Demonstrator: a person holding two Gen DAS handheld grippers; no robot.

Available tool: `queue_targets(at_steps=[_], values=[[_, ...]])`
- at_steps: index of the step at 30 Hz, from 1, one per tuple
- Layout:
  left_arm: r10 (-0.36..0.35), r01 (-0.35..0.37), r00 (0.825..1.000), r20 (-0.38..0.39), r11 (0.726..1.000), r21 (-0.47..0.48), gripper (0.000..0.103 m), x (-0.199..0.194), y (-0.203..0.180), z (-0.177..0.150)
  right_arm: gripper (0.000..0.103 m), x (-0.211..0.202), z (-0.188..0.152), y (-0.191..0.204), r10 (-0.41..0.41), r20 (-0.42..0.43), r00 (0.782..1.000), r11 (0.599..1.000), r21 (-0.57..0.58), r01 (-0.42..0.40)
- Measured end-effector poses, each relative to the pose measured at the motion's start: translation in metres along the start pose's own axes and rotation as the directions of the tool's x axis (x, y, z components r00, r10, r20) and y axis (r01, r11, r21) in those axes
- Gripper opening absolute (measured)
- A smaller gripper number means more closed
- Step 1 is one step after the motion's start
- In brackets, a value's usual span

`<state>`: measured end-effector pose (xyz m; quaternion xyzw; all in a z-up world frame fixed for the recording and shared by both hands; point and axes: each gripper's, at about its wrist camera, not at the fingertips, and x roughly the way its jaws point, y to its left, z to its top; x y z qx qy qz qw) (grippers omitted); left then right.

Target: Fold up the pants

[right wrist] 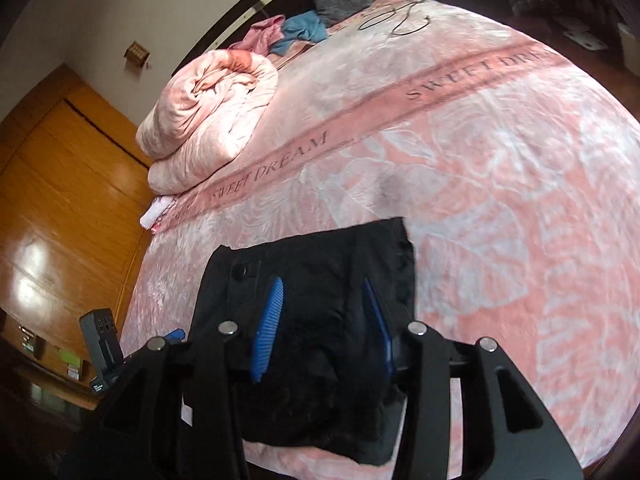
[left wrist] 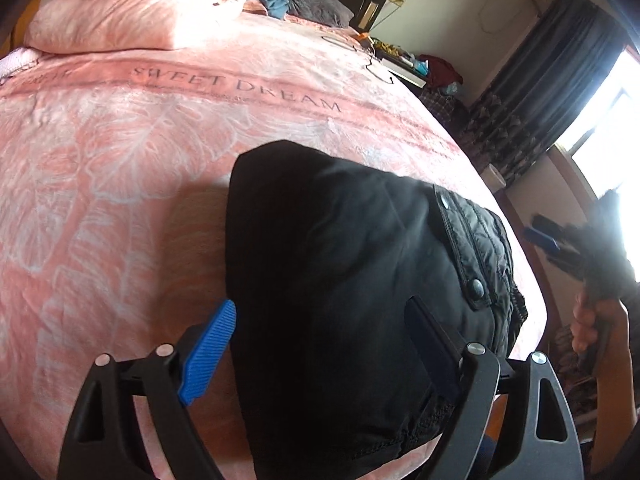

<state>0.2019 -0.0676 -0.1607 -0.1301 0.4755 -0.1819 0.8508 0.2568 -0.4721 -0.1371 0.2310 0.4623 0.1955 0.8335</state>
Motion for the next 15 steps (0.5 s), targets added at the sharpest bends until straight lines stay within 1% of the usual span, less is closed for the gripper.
queue_targets(at_steps=[2,4,6,7,8,9,10,11,12,15], values=[[0.007,-0.007,1.0,-0.017,1.0,0.0,0.087,0.005,0.0,0.0,0.042,0.033,0.011,-0.008,-0.032,-0.05,0.998,0.999,0.021,0.033],[0.017,-0.018,0.999,-0.043,1.0,-0.01,0.087,0.012,0.0,-0.002,0.034,0.061,0.018,-0.022,-0.071,-0.104,0.992,0.996,0.043,0.076],[0.013,-0.014,0.998,-0.059,1.0,-0.024,0.088,0.017,0.003,-0.003,0.034,0.069,0.016,-0.035,-0.075,-0.127,0.989,0.995,0.057,0.083],[0.011,-0.012,0.998,-0.059,1.0,-0.026,0.088,0.017,0.004,-0.003,0.034,0.066,0.015,-0.037,-0.067,-0.125,0.99,0.995,0.062,0.075],[0.009,-0.011,0.998,-0.06,1.0,-0.027,0.088,0.016,0.005,-0.003,0.036,0.057,0.015,-0.035,-0.043,-0.104,0.994,0.996,0.073,0.051],[0.003,-0.005,0.999,-0.054,0.999,-0.033,0.088,0.014,0.006,-0.004,0.042,0.044,0.013,-0.032,-0.012,-0.071,0.997,0.997,0.079,0.018],[-0.002,0.001,0.999,-0.042,0.999,-0.042,0.088,0.01,0.009,-0.004,0.048,0.026,0.007,-0.029,0.002,-0.03,1.0,0.997,0.075,0.001],[-0.005,0.003,1.0,-0.03,0.999,-0.049,0.088,0.005,0.011,-0.005,0.048,0.011,0.002,-0.026,0.017,-0.003,1.0,0.997,0.074,-0.017],[-0.01,0.009,1.0,-0.016,0.998,-0.056,0.088,-0.001,0.014,-0.007,0.048,-0.002,-0.006,-0.024,0.05,0.019,0.999,0.995,0.081,-0.051],[-0.02,0.02,1.0,-0.004,0.998,-0.062,0.089,-0.008,0.019,-0.012,0.048,-0.032,-0.044,-0.02,0.117,0.043,0.992,0.987,0.109,-0.121]])
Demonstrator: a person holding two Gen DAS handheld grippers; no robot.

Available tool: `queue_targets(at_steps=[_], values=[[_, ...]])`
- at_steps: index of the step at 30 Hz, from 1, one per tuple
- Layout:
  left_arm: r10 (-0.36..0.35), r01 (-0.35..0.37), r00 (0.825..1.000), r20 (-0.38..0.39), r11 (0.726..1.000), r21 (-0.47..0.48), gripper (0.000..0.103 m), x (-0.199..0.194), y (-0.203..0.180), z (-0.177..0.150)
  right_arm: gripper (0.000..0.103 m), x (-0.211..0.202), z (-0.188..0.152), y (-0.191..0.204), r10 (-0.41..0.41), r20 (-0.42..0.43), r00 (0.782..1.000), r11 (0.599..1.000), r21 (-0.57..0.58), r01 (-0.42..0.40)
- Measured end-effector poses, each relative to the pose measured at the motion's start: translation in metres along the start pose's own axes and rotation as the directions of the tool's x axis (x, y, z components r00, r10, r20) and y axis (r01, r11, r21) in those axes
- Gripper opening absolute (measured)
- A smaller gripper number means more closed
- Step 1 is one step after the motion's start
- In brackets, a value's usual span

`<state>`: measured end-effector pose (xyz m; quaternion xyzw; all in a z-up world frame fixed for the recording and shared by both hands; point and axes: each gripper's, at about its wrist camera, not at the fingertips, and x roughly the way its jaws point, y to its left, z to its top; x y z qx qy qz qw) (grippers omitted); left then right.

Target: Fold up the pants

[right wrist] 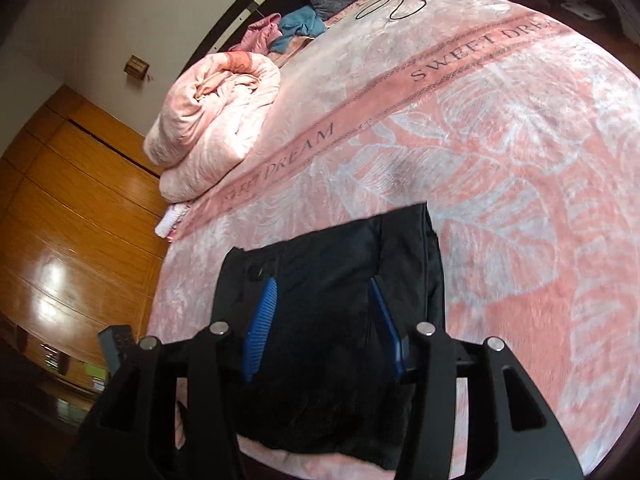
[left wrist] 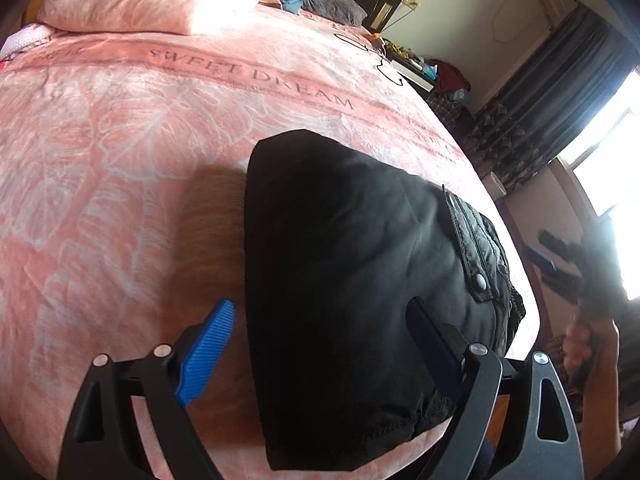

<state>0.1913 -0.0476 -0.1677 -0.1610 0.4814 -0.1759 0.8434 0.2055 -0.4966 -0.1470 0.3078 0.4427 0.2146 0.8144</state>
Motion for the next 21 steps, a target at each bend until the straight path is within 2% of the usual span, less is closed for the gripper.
queue_targets(at_steps=[2,4,7,8,10,11,12,14,16,18,20,21], values=[[0.005,-0.005,1.0,-0.009,1.0,-0.009,0.089,0.001,0.004,-0.002,0.048,-0.005,-0.024,-0.003,0.013,-0.009,1.0,1.0,0.017,-0.013],[0.002,-0.003,0.999,-0.032,1.0,-0.03,0.089,0.006,0.008,-0.003,0.05,0.002,-0.039,-0.015,-0.014,-0.033,0.999,0.999,0.052,0.015],[-0.015,0.011,0.996,-0.086,0.998,-0.054,0.089,0.017,0.012,-0.004,0.041,0.02,-0.048,-0.034,-0.057,-0.074,0.996,0.995,0.083,0.064],[-0.032,0.025,0.995,-0.096,0.997,-0.071,0.089,0.017,0.014,-0.004,0.042,0.018,-0.047,-0.032,-0.052,-0.076,0.996,0.995,0.078,0.058],[-0.087,0.076,0.991,-0.101,0.991,-0.111,0.089,0.01,0.022,0.0,0.065,-0.001,-0.043,-0.023,-0.001,-0.064,0.998,0.997,0.076,0.006],[-0.122,0.109,0.988,-0.094,0.986,-0.129,0.089,0.005,0.026,0.003,0.091,-0.014,-0.038,-0.018,-0.001,-0.049,0.999,0.998,0.067,0.005],[-0.165,0.15,0.982,-0.089,0.977,-0.151,0.094,-0.001,0.033,0.007,0.101,-0.025,-0.033,-0.017,-0.013,-0.042,0.999,0.998,0.059,0.016],[-0.243,0.222,0.966,-0.088,0.954,-0.2,0.099,-0.006,0.048,0.017,0.101,-0.034,-0.022,-0.026,0.008,-0.094,0.996,0.996,0.088,0.0],[-0.354,0.301,0.924,-0.144,0.906,-0.298,0.099,0.004,0.069,0.027,0.101,-0.031,-0.015,-0.047,0.047,-0.169,0.984,0.986,0.168,-0.018],[-0.409,0.325,0.892,-0.193,0.877,-0.353,0.099,0.018,0.082,0.034,0.101,-0.023,-0.012,-0.067,0.073,-0.223,0.972,0.975,0.219,-0.023],[-0.397,0.307,0.893,-0.212,0.881,-0.359,0.099,0.026,0.091,0.04,0.101,-0.011,-0.009,-0.082,0.095,-0.269,0.959,0.968,0.251,-0.025],[-0.412,0.317,0.883,-0.223,0.876,-0.363,0.099,0.032,0.095,0.043,0.101,-0.005,-0.008,-0.087,0.111,-0.28,0.953,0.965,0.26,-0.036]])
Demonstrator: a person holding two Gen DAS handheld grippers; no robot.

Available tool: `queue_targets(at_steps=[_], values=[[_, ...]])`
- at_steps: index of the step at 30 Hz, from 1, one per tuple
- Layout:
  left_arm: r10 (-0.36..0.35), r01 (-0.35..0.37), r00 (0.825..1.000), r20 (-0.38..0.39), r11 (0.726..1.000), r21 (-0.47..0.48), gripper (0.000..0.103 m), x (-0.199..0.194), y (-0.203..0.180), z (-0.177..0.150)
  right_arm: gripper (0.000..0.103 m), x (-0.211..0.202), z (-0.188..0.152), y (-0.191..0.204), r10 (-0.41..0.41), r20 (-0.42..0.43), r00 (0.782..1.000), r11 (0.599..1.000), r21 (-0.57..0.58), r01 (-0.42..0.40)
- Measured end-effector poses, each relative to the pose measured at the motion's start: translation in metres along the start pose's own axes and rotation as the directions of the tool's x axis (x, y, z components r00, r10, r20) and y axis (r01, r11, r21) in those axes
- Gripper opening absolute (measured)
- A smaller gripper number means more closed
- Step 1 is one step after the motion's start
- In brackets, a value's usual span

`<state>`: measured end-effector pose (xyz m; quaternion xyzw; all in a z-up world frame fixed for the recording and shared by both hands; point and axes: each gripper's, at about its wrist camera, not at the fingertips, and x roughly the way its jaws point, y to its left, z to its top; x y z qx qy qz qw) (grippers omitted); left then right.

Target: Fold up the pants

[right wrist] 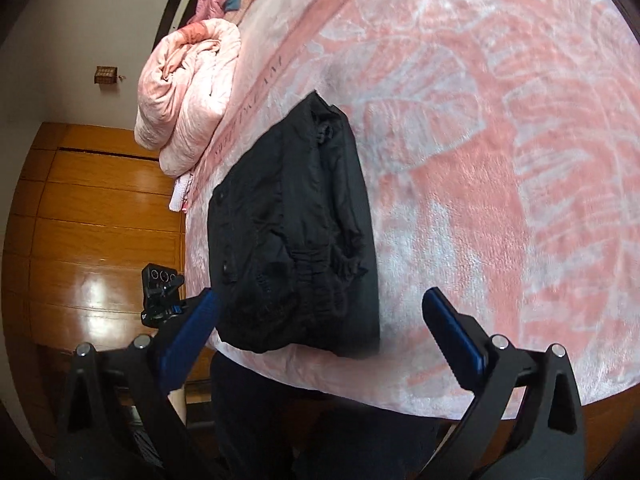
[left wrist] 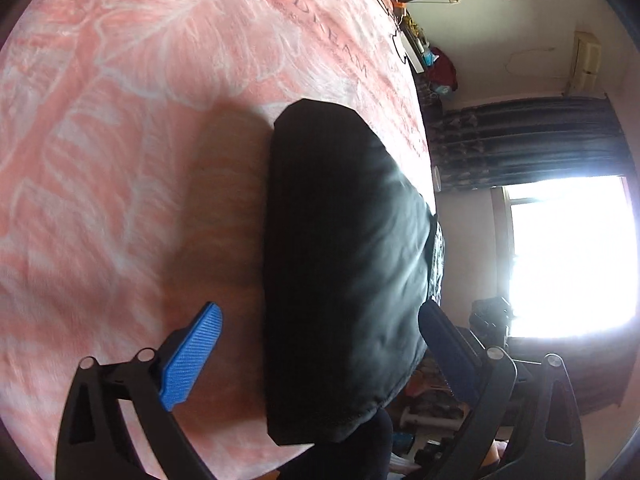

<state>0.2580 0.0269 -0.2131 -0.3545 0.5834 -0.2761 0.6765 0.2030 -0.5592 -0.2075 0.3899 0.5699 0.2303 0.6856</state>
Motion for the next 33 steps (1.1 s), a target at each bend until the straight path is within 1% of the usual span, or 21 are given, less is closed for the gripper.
queue_targets(at_steps=[4,7,9,12,15,21,23,24,25,26,27,28,29,30,31,32,33], values=[[-0.025,0.025,0.998,-0.062,1.0,-0.003,0.099,0.016,0.008,0.015,0.101,0.025,0.014,-0.003,0.04,-0.057,0.998,0.999,-0.017,-0.041],[-0.033,0.035,0.996,-0.086,0.999,0.02,0.099,0.03,0.005,0.02,0.101,0.049,0.023,-0.002,0.034,-0.102,0.994,0.999,-0.024,-0.037],[-0.055,0.058,0.993,-0.101,0.998,0.027,0.099,0.039,0.003,0.022,0.101,0.062,0.027,0.0,0.04,-0.124,0.991,0.999,-0.027,-0.044],[-0.069,0.074,0.988,-0.135,0.997,0.034,0.099,0.054,-0.001,0.021,0.101,0.075,0.034,0.003,0.062,-0.137,0.989,0.997,-0.03,-0.067],[-0.086,0.09,0.982,-0.166,0.996,0.018,0.099,0.072,0.001,0.019,0.101,0.082,0.037,0.003,0.079,-0.14,0.987,0.996,-0.031,-0.084],[-0.123,0.13,0.977,-0.176,0.991,0.028,0.099,0.088,-0.001,0.016,0.101,0.093,0.043,0.01,0.099,-0.15,0.984,0.993,-0.042,-0.107],[-0.119,0.127,0.977,-0.178,0.991,0.033,0.097,0.091,-0.004,0.018,0.101,0.094,0.038,0.011,0.113,-0.157,0.981,0.99,-0.066,-0.125],[-0.106,0.116,0.979,-0.174,0.992,0.047,0.087,0.092,-0.006,0.017,0.101,0.098,0.037,0.016,0.11,-0.16,0.981,0.989,-0.082,-0.124],[-0.09,0.101,0.98,-0.175,0.993,0.054,0.081,0.094,-0.008,0.016,0.101,0.101,0.036,0.02,0.099,-0.16,0.982,0.988,-0.099,-0.116],[-0.082,0.092,0.983,-0.166,0.994,0.053,0.071,0.093,-0.008,0.015,0.1,0.105,0.036,0.024,0.089,-0.155,0.984,0.988,-0.114,-0.107],[-0.082,0.091,0.984,-0.156,0.995,0.051,0.061,0.091,-0.008,0.015,0.094,0.106,0.035,0.027,0.085,-0.148,0.985,0.987,-0.124,-0.104],[-0.085,0.094,0.985,-0.148,0.994,0.052,0.056,0.089,-0.008,0.015,0.083,0.106,0.034,0.031,0.082,-0.142,0.986,0.985,-0.136,-0.102],[-0.09,0.098,0.986,-0.142,0.994,0.055,0.047,0.082,-0.005,0.024,0.076,0.104,0.034,0.034,0.087,-0.138,0.987,0.984,-0.144,-0.107],[-0.081,0.091,0.988,-0.131,0.993,0.069,0.042,0.077,-0.007,0.024,0.065,0.101,0.033,0.038,0.096,-0.131,0.987,0.981,-0.153,-0.115],[-0.067,0.079,0.99,-0.12,0.992,0.094,0.039,0.073,-0.012,0.024,0.056,0.098,0.032,0.042,0.103,-0.126,0.987,0.978,-0.166,-0.124],[-0.06,0.073,0.991,-0.116,0.991,0.109,0.035,0.072,-0.016,0.025,0.054,0.095,0.032,0.05,0.103,-0.122,0.987,0.975,-0.185,-0.125],[-0.05,0.064,0.993,-0.108,0.99,0.128,0.033,0.068,-0.021,0.025,0.05,0.093,0.032,0.057,0.106,-0.119,0.987,0.972,-0.197,-0.128]])
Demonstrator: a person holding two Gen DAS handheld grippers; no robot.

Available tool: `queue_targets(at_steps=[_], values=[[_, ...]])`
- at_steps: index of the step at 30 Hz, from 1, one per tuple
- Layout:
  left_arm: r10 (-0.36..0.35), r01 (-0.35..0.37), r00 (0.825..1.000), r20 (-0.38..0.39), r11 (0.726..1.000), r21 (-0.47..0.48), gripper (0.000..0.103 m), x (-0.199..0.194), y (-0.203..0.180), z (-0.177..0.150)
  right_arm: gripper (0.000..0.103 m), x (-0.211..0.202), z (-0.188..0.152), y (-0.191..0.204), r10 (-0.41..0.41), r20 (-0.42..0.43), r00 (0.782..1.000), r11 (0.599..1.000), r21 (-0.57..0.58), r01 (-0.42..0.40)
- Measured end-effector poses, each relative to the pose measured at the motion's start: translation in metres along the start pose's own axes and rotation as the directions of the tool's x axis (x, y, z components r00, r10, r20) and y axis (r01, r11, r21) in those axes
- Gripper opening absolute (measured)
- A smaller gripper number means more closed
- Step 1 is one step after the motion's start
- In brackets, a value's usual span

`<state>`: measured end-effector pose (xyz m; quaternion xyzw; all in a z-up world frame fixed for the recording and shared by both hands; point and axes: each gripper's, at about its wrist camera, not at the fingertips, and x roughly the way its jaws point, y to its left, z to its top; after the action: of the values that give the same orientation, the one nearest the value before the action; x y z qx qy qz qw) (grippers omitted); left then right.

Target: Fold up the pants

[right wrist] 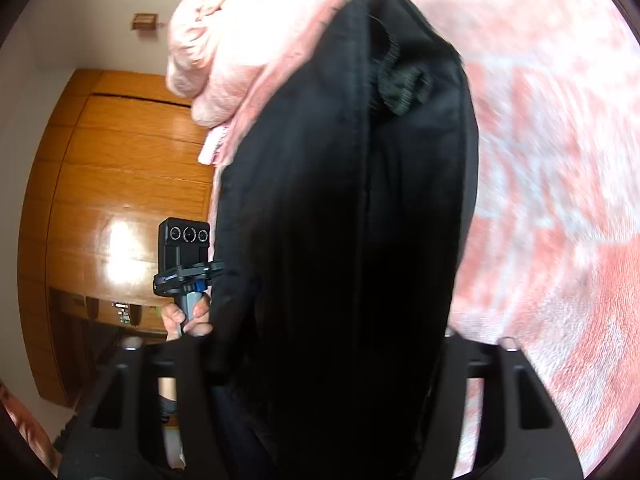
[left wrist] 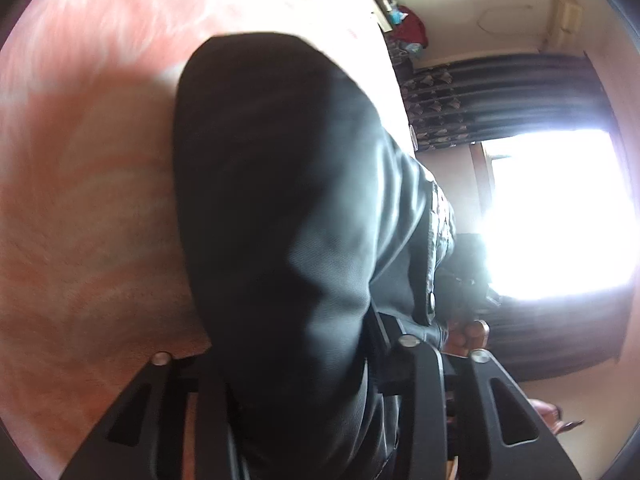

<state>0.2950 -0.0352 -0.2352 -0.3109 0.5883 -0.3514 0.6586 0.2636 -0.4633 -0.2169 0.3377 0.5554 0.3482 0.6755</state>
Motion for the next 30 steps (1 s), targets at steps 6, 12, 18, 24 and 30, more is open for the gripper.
queue_targets(at_steps=[6,12,18,24,30], values=[[0.029,-0.033,0.998,0.057,0.997,0.065,0.031,-0.035,-0.017,0.02,0.048,0.009,0.025,0.053,-0.002,0.003,1.0,0.996,-0.092,0.002],[0.058,-0.064,0.992,0.111,0.997,0.053,0.031,-0.083,-0.009,0.058,0.048,0.046,0.092,0.093,-0.019,-0.013,1.0,0.988,-0.154,0.017],[0.105,-0.104,0.989,0.107,0.995,-0.014,0.031,-0.112,0.031,0.114,0.048,0.11,0.15,0.105,-0.052,-0.057,0.997,0.987,-0.155,0.043],[0.133,-0.125,0.988,0.075,0.987,-0.106,0.031,-0.116,0.086,0.154,0.049,0.17,0.19,0.084,-0.064,-0.088,0.994,0.995,-0.085,0.057],[0.119,-0.112,0.991,0.054,0.986,-0.124,0.054,-0.121,0.11,0.139,0.067,0.174,0.187,0.058,-0.087,-0.105,0.991,0.995,-0.058,0.081]])
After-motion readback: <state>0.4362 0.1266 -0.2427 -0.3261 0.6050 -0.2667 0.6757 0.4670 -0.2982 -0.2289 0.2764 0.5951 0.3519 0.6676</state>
